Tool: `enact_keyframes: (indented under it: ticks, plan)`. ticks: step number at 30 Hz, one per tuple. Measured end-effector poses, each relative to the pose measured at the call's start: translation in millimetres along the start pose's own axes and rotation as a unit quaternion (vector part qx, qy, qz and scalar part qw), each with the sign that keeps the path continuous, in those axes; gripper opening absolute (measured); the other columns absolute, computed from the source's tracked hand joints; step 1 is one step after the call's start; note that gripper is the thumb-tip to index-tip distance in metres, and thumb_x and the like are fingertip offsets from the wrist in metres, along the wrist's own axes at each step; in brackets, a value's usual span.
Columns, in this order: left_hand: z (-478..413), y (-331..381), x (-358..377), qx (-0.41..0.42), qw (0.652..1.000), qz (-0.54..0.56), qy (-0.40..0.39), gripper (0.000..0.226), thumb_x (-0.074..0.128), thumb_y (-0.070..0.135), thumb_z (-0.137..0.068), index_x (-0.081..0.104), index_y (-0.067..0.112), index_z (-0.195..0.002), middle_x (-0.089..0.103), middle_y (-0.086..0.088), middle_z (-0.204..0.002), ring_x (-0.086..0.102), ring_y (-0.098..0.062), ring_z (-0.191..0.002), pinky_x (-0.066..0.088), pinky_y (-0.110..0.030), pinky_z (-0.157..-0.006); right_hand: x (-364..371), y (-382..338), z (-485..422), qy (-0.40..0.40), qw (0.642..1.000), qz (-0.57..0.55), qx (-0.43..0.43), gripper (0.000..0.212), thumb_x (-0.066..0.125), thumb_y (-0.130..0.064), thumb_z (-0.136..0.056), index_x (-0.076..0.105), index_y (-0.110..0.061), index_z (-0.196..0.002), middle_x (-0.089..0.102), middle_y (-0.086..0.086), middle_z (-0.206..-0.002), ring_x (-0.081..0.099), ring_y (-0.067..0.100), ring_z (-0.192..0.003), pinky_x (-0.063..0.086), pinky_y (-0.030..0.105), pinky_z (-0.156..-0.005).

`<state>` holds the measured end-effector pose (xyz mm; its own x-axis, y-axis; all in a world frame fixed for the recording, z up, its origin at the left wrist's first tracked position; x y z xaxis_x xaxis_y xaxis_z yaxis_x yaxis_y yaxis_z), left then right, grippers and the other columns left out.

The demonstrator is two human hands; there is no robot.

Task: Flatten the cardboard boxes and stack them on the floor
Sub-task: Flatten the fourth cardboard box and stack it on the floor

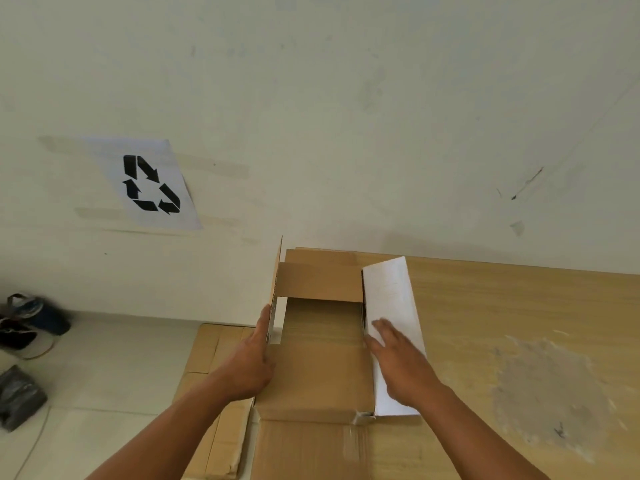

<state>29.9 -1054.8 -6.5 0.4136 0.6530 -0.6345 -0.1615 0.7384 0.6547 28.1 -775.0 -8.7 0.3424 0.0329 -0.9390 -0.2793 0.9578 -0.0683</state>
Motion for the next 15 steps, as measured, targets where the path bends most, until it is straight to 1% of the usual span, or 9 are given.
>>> enact_keyframes:
  ticks: [1, 2, 4, 5, 7, 9, 10, 12, 15]
  plan:
    - [2.8, 0.3, -1.0, 0.009, 1.0, -0.003, 0.014, 0.103, 0.049, 0.003, -0.095, -0.029, 0.044, -0.147, 0.02, -0.012, -0.163, 0.058, -0.015, -0.111, 0.048, -0.024, -0.084, 0.5, -3.5, -3.6, -0.029, 0.999, -0.03, -0.002, 0.089, 0.061, 0.008, -0.085, 0.016, -0.017, -0.158, 0.002, 0.008, -0.166, 0.004, 0.026, -0.153, 0.015, 0.035, -0.122]
    - [5.4, 0.6, -2.3, 0.021, 0.999, -0.004, 0.026, 0.103, 0.049, 0.003, -0.095, -0.03, 0.048, -0.145, 0.017, -0.01, -0.164, 0.049, -0.025, -0.131, 0.045, -0.031, -0.098, 1.5, -6.6, -7.6, -0.049, 0.997, -0.061, 0.002, 0.09, 0.061, 0.005, -0.085, 0.015, -0.019, -0.158, 0.008, 0.008, -0.166, 0.009, 0.025, -0.153, 0.012, 0.034, -0.122]
    - [9.0, -0.5, -4.7, 0.032, 0.998, 0.007, 0.046, 0.098, 0.046, 0.005, -0.098, -0.024, 0.052, -0.146, 0.018, -0.003, -0.164, 0.03, -0.03, -0.146, 0.035, -0.04, -0.112, -1.3, -13.6, -13.3, -0.076, 0.989, -0.128, 0.013, 0.088, 0.059, 0.002, -0.085, 0.016, -0.022, -0.158, 0.023, 0.008, -0.162, 0.017, 0.025, -0.151, 0.006, 0.035, -0.124]
    - [10.2, -1.9, -5.5, 0.029, 0.998, 0.015, 0.058, 0.088, 0.045, 0.008, -0.101, -0.014, 0.05, -0.151, 0.021, -0.002, -0.163, 0.028, -0.029, -0.147, 0.033, -0.042, -0.114, -1.4, -14.9, -16.1, -0.079, 0.982, -0.172, 0.025, 0.084, 0.058, 0.001, -0.085, 0.02, -0.023, -0.157, 0.031, 0.007, -0.159, 0.02, 0.026, -0.15, 0.007, 0.037, -0.125]
    - [10.9, -4.8, -6.5, 0.014, 0.995, 0.02, 0.092, 0.06, 0.043, 0.016, -0.104, 0.019, 0.043, -0.153, 0.033, -0.002, -0.159, 0.033, -0.026, -0.145, 0.034, -0.041, -0.114, -6.8, -14.7, -19.3, -0.059, 0.957, -0.277, 0.058, 0.064, 0.056, -0.004, -0.088, 0.042, -0.022, -0.148, 0.051, 0.004, -0.145, 0.032, 0.027, -0.144, 0.025, 0.04, -0.121]
    - [10.9, -5.2, -7.4, -0.011, 0.991, 0.022, 0.129, 0.042, 0.043, 0.023, -0.105, 0.041, 0.035, -0.145, 0.046, -0.004, -0.152, 0.042, -0.025, -0.139, 0.039, -0.036, -0.11, -14.4, -10.7, -19.3, -0.044, 0.932, -0.354, 0.058, 0.026, 0.057, -0.015, -0.093, 0.068, -0.017, -0.116, 0.067, 0.002, -0.115, 0.057, 0.02, -0.117, 0.048, 0.035, -0.101]
    - [10.3, -5.0, -7.9, -0.025, 0.989, 0.03, 0.141, 0.04, 0.044, 0.025, -0.105, 0.044, 0.032, -0.144, 0.048, -0.005, -0.15, 0.044, -0.025, -0.138, 0.04, -0.037, -0.109, -20.0, -8.6, -17.0, -0.056, 0.919, -0.388, 0.048, 0.016, 0.058, -0.021, -0.094, 0.071, -0.012, -0.095, 0.068, 0.003, -0.095, 0.062, 0.018, -0.097, 0.052, 0.03, -0.089]
    - [9.4, -4.3, -8.3, -0.05, 0.985, 0.051, 0.158, 0.045, 0.048, 0.031, -0.103, 0.042, 0.03, -0.147, 0.046, -0.005, -0.152, 0.044, -0.027, -0.139, 0.04, -0.04, -0.11, -33.2, -4.6, -11.7, -0.11, 0.897, -0.428, 0.022, 0.034, 0.058, -0.032, -0.096, 0.068, -0.006, -0.076, 0.063, 0.002, -0.077, 0.059, 0.017, -0.08, 0.044, 0.022, -0.078]
    - [10.6, -2.1, -3.6, -0.065, 0.983, 0.069, 0.16, 0.074, 0.066, 0.039, -0.092, 0.028, 0.027, -0.154, 0.042, -0.004, -0.154, 0.044, -0.027, -0.138, 0.043, -0.043, -0.107, -43.4, -3.0, -7.0, -0.217, 0.887, -0.408, -0.024, 0.04, 0.056, -0.043, -0.096, 0.08, -0.013, -0.089, 0.072, -0.006, -0.115, 0.059, 0.006, -0.112, 0.037, 0.027, -0.099]
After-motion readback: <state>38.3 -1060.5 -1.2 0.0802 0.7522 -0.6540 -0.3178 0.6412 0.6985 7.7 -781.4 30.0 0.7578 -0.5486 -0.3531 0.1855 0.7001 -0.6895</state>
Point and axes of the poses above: each hand's wrist, its own z-axis away from the middle knuckle, its own x-axis out of the palm, y = z × x, the point moved 1 cm from there along -z, towards the middle knuckle
